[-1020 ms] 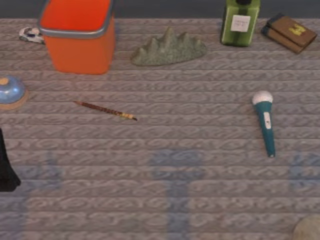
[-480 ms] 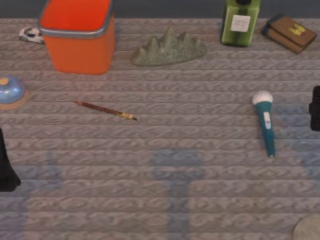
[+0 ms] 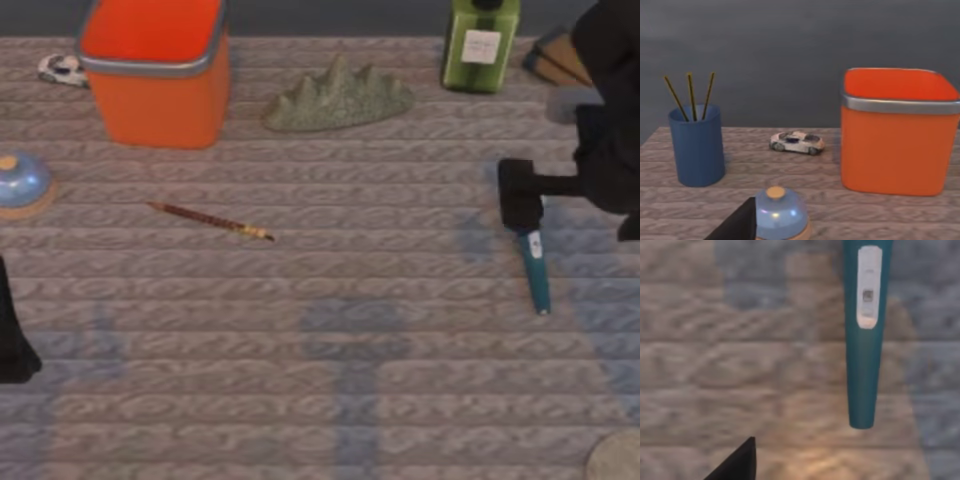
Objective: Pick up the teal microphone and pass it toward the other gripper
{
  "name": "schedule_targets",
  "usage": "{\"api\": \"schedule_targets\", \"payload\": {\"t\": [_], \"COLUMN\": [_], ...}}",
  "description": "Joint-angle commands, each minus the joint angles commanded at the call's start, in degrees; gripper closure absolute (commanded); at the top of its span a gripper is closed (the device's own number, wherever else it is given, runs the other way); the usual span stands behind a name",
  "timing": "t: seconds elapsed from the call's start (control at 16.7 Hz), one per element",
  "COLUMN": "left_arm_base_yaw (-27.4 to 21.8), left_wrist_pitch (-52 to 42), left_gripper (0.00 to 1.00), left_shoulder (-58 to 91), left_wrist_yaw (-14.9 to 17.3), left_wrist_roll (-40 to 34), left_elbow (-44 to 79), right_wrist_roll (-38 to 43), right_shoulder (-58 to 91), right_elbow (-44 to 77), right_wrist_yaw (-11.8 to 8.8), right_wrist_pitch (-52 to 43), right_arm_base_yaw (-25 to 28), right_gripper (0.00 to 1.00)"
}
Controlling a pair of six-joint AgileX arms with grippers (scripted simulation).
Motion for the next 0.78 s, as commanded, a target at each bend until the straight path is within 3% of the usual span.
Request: {"api": "schedule_targets", "payload": {"t": [0.3, 0.78], "left_arm_base_yaw": [0.0, 0.0], "left_wrist_pitch": [0.0, 0.0], "left_gripper": [0.00, 0.00], "left_shoulder": [0.0, 0.0], "left_wrist_yaw": [0.0, 0.0], "left_wrist_roll": [0.0, 0.0], "left_elbow": [0.0, 0.0], "right_wrist_roll": [1.5, 1.3], "right_shoulder": [8.0, 10.3], "right_elbow": [5.3, 3.2], "right_wrist_yaw": [0.6, 0.6], "right_wrist_pitch": [-5.3, -1.1], "right_arm_base_yaw": [1.5, 1.2], "right_gripper": [0.00, 0.00]}}
